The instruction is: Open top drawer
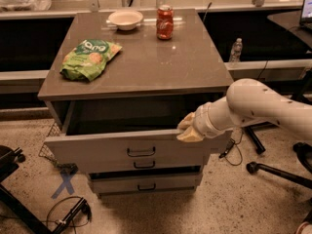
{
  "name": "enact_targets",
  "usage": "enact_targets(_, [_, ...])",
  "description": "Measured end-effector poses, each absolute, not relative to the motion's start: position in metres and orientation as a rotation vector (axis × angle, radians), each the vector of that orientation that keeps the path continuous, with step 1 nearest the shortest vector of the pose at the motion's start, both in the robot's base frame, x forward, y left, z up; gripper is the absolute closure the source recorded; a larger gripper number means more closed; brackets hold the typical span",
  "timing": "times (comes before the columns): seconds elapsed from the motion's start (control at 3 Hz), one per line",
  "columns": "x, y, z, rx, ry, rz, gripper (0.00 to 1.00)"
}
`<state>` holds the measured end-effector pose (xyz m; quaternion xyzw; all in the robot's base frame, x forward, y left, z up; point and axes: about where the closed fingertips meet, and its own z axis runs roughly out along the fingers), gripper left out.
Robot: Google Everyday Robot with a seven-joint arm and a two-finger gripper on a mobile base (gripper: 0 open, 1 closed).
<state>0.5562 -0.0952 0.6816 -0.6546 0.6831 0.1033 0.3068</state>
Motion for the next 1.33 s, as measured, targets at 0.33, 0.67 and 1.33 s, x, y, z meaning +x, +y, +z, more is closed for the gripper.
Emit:
enact_targets(0.33, [0.519,-0.106,0.682,-1.716,1.843,0.298,1.00])
enact_targets(0.67, [0.517,-0.107,0.682,-1.717,1.845,0.301,1.00])
enact_targets(1.33, [0.485,-0.116,0.685,-1.728,1.861,0.326,1.00])
